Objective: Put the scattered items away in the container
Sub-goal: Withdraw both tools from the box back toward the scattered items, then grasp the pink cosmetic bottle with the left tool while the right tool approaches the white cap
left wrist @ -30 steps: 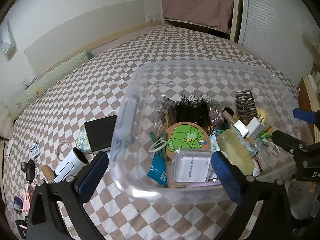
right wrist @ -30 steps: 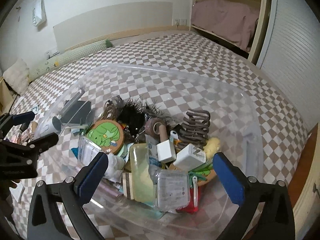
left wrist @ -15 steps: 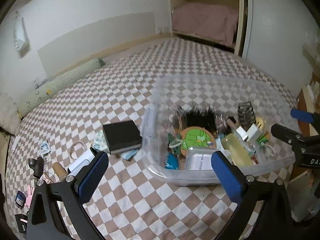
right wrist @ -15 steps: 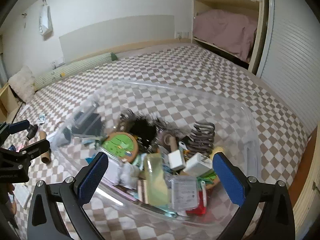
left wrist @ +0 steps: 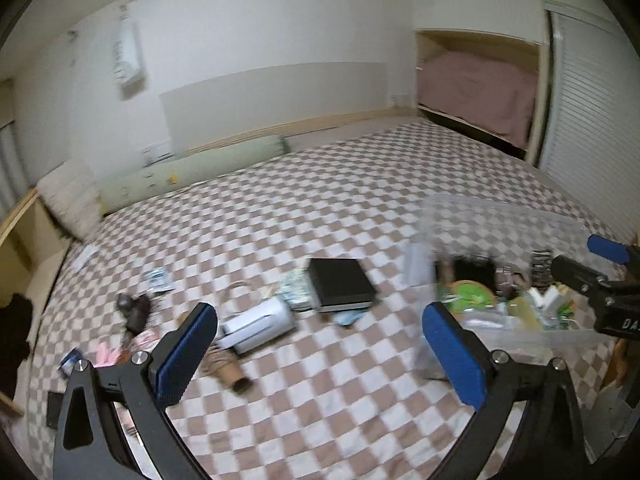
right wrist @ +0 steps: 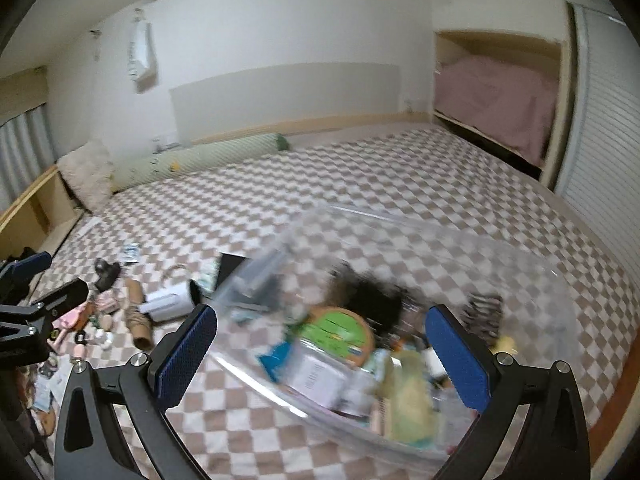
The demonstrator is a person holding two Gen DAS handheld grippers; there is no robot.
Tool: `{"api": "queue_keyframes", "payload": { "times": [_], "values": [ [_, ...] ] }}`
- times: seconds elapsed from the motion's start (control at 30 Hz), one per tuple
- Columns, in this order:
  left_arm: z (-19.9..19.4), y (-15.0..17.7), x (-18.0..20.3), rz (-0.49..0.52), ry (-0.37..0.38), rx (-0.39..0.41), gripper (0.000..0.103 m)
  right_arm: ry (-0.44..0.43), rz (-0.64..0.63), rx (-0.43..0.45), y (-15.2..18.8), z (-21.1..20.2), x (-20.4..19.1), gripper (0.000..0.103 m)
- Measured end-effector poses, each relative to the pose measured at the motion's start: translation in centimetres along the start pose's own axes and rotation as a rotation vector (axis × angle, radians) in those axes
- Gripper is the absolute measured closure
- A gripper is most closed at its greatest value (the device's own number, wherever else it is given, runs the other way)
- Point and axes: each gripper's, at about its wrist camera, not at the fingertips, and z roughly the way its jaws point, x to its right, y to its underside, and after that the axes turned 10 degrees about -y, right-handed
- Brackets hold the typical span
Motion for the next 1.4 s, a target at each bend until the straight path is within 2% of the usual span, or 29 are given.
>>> {"api": "queue_keyframes", "payload": {
  "times": [0.27, 0.43, 0.57, 0.7, 0.83, 1.07, 1.4],
  "values": [
    [-0.1, 2.8, -9.3, -0.176, -0.078, -0.009, 0.000, -0.082, -0.115, 0.034, -0.9, 2.3, -7.8, 0.000],
    [0.3, 5.1, -14.5, -0.265, -0.173, -0.012, 0.000, -0.130, -0.157, 0.044, -0.3, 4.4, -11.7, 0.000],
    [1.3, 7.3, -18.2, -0.320, -0.226, -0.041, 0.000, -0.164, -0.134, 0.003, 0.2, 6.9, -13.7, 0.000],
    [3.4, 10.0, -21.3, -0.340, -0.258, -0.120, 0.000, -0.188, -0.154, -0.050, 1.1, 9.8, -16.1, 0.000],
    [5.6, 12.4, -23.5, -0.346, -0.296, -0.183, 0.000, -0.234, -0.182, -0.108, 2.3, 12.5, -18.6, 0.000],
    [8.8, 15.1, -25.9, -0.371, -0.320, -0.268, 0.000, -0.308, -0.189, -0.206, 4.2, 16.8, -22.8, 0.000],
    [13.2, 18.3, -27.3, -0.393, -0.295, -0.397, 0.000, -0.335, -0.258, -0.328, 7.0, 20.9, -26.7, 0.000]
  ]
}}
